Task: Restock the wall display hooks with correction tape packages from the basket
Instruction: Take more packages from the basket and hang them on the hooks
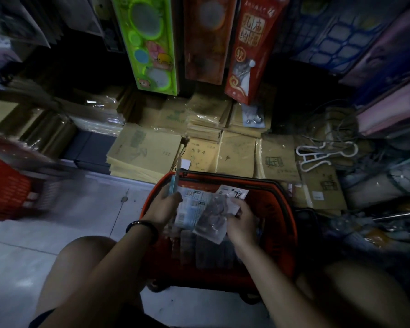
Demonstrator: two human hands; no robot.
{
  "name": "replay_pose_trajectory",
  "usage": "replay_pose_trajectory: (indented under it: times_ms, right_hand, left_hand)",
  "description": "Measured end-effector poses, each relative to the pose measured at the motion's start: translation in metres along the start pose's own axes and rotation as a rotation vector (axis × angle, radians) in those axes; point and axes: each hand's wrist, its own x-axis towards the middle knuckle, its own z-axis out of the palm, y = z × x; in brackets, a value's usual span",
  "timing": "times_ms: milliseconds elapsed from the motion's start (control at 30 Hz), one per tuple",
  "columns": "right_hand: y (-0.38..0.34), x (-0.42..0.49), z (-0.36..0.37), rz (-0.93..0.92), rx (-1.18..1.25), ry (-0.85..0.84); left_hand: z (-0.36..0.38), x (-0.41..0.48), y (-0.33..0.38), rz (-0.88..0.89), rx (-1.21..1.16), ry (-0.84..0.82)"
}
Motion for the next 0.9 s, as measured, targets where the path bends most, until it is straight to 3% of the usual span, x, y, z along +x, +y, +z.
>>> replay_pose_trajectory:
  times_ms: [167, 300, 533, 667, 900]
  right_hand:
    - [-0.042, -0.036, -0.036, -0.274, 0.097, 0.002]
    - [-0.081, -0.064, -0.065, -0.418, 0.153, -0.041]
    - [-0.144, -0.106, -0.124, -0.620, 0.265, -0.048]
    - [-0.180, -0.112, -0.150, -0.711, 0.275, -0.014]
    - [-0.248, -0.131, -0.183, -0.819, 0.214, -0.025]
  left_hand:
    - [0.011, -0.042, 0.029, -0.031, -0.114, -0.058]
    - [0.022, -0.070, 0.057, 0.045, -0.029, 0.062]
    - [0.030, -0.113, 0.121, 0.229, -0.328, 0.210]
    - [0.032, -0.140, 0.165, 0.303, -0.406, 0.141]
    - [0.062, -0.188, 0.232, 0.470, -0.299, -0.055]
